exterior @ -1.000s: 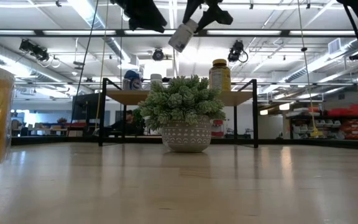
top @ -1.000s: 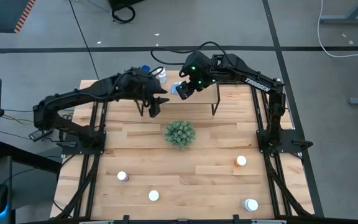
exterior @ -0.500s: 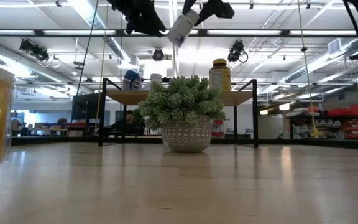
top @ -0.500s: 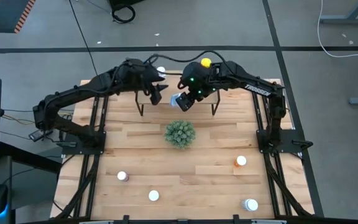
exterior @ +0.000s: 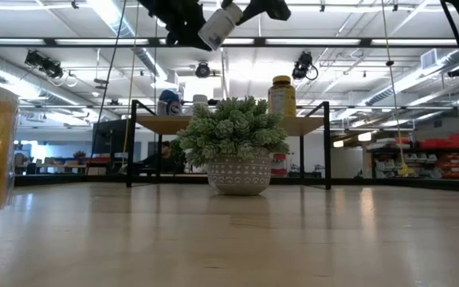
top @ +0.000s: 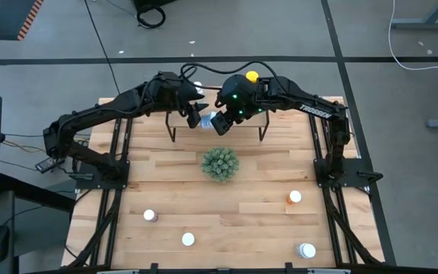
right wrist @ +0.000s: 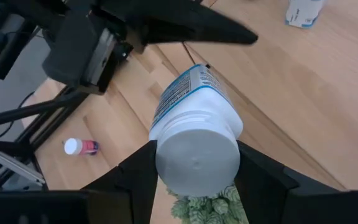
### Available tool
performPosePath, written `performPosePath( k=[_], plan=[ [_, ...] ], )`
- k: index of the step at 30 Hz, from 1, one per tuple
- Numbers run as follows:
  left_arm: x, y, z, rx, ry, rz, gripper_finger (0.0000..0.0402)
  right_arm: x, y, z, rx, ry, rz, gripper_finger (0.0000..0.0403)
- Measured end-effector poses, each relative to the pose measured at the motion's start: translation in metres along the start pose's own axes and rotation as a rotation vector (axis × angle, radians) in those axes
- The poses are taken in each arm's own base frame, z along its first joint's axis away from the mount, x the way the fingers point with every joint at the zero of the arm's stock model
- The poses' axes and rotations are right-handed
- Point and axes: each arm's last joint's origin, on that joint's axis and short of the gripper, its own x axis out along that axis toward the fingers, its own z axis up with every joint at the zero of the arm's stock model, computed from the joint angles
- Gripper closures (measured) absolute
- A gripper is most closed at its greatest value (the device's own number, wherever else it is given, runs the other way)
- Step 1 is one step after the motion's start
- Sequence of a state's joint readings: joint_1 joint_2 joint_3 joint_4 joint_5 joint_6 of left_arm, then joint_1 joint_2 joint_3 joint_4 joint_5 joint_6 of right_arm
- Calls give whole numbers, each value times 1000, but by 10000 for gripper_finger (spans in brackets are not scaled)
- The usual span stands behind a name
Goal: Pick and place medicine bottles onto shelf by color
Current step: Put the right white medicine bottle on the shelf
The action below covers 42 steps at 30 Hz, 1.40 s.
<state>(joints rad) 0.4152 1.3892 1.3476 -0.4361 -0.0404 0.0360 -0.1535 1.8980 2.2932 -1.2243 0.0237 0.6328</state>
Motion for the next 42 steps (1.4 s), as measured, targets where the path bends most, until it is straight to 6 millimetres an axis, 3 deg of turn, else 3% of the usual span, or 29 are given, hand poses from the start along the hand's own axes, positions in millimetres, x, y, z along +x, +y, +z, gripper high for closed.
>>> performPosePath(
  k=[16, 32, 42],
  plan=[
    [1, -13, -1, -8, 8, -94, 230, 0, -12, 9, -54, -10, -15, 210],
    [1, -13, -5, -15, 49, -102, 230, 0, -17, 18, -53, -78, -23, 210],
    [1, -14, -5, -16, 54, -116, 230, -1, -31, 29, -30, -139, -85, 210]
  ],
)
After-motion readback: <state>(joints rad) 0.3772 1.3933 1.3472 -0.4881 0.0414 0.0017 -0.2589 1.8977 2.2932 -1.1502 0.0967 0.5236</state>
